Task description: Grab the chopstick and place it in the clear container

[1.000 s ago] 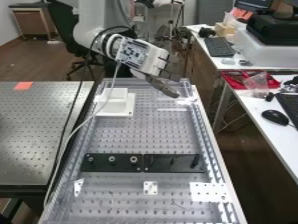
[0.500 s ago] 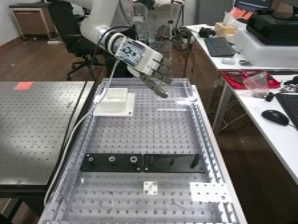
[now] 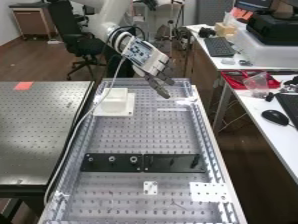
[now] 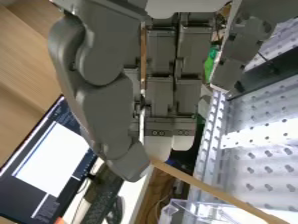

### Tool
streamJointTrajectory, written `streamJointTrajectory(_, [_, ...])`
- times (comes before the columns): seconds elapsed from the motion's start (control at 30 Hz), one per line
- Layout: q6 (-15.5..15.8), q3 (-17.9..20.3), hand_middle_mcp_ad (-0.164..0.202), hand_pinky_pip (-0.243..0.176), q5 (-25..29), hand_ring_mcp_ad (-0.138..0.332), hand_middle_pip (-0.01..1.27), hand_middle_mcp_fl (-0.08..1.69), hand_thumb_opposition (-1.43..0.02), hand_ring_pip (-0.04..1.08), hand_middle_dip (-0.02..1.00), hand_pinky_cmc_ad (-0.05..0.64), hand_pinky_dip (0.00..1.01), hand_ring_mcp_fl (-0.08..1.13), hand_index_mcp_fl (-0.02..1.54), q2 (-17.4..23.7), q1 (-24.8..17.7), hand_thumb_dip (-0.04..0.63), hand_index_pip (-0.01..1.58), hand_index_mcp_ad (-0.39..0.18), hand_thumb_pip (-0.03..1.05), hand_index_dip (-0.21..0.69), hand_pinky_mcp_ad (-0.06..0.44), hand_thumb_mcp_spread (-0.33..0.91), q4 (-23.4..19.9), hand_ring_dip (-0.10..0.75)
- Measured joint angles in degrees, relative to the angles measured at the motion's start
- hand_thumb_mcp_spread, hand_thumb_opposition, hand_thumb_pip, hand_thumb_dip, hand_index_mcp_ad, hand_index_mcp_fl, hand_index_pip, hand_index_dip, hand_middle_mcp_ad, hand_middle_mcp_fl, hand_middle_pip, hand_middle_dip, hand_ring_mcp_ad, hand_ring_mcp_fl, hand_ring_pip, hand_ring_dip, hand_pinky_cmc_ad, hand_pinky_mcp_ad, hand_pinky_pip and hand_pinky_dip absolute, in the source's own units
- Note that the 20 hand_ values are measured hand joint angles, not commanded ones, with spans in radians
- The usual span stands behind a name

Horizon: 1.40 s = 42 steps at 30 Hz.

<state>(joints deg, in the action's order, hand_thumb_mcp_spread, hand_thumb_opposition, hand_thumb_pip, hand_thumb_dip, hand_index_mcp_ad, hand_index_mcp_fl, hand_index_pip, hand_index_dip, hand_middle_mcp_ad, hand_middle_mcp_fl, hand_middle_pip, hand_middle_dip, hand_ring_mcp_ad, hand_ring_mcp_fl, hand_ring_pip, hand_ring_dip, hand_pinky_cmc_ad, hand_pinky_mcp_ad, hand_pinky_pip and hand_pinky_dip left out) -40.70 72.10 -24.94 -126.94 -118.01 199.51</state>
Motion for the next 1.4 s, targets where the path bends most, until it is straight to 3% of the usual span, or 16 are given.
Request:
streamJointTrajectory(0.4, [-8.3,-6.0,0.044,0.159,-3.9,-0.042,0.55,1.09,-1.08,0.08,0.63,0.394,0.29,1.01,0.96,-4.5,0.9,0.3,0.92,-0.051,0.48,0.075,0.279,0.69,11.3,0.51])
streamJointTrajectory(0.63, [-7.7,-8.0,0.044,0.159,-5.2,-0.042,0.55,1.09,-1.08,0.08,0.63,0.394,0.32,1.01,0.96,-5.8,1.1,0.3,0.92,-0.051,0.48,0.075,0.29,0.68,13.3,0.51])
streamJointTrajectory(1.0, [-2.2,-13.3,0.047,0.162,-5.9,-0.042,0.55,1.1,-1.08,0.08,0.63,0.389,0.38,1.0,0.97,-8.7,1.0,0.304,0.92,-0.051,0.48,0.079,0.291,0.68,16.2,0.51])
streamJointTrajectory(1.4, [-2.9,-18.4,0.049,0.147,-6.4,-0.044,0.55,1.09,-1.08,0.08,0.62,0.384,0.41,1.02,0.98,-11.7,1.4,0.304,0.9,-0.052,0.48,0.082,0.29,0.68,22.5,0.51])
